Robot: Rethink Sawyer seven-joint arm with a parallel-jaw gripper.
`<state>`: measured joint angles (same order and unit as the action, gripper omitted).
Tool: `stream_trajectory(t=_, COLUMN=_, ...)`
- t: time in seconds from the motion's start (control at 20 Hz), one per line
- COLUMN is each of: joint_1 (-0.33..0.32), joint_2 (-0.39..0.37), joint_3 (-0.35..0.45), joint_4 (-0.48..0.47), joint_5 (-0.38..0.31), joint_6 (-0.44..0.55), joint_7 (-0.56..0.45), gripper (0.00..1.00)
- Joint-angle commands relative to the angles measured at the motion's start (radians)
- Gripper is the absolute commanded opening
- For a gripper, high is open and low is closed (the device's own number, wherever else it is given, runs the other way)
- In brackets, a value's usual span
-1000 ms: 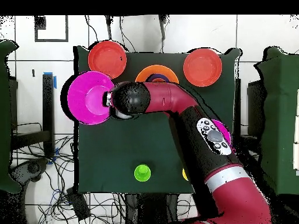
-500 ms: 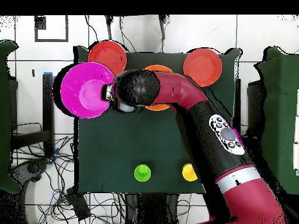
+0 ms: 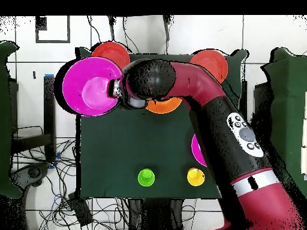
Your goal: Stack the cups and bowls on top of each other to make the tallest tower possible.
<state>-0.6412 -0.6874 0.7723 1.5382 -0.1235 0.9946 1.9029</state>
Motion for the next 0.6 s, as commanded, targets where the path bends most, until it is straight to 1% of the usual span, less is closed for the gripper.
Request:
stream_trajectory(t=0.05, joint_1=-0.042, joint_2=0.038, joint_3=0.051, joint_4=-0.068, joint_5=-0.055, joint_6=0.107, joint_7=-0.287, gripper=0.00)
stream_trajectory(t=0.2, joint_1=-0.052, joint_2=0.039, joint_3=0.051, joint_4=-0.090, joint_5=-0.082, joint_6=0.121, joint_7=-0.302, gripper=0.00)
stream_trajectory(t=0.3, joint_1=-0.045, joint_2=0.062, joint_3=0.040, joint_4=-0.123, joint_5=-0.110, joint_6=0.130, joint_7=-0.314, gripper=0.00)
stream_trajectory(t=0.45, joint_1=-0.060, joint_2=0.100, joint_3=0.046, joint_4=-0.172, joint_5=-0.123, joint_6=0.153, joint_7=-0.349, gripper=0.00)
stream_trajectory(t=0.6, joint_1=-0.069, joint_2=0.122, joint_3=0.049, joint_4=-0.204, joint_5=-0.146, joint_6=0.171, joint_7=-0.376, gripper=0.00)
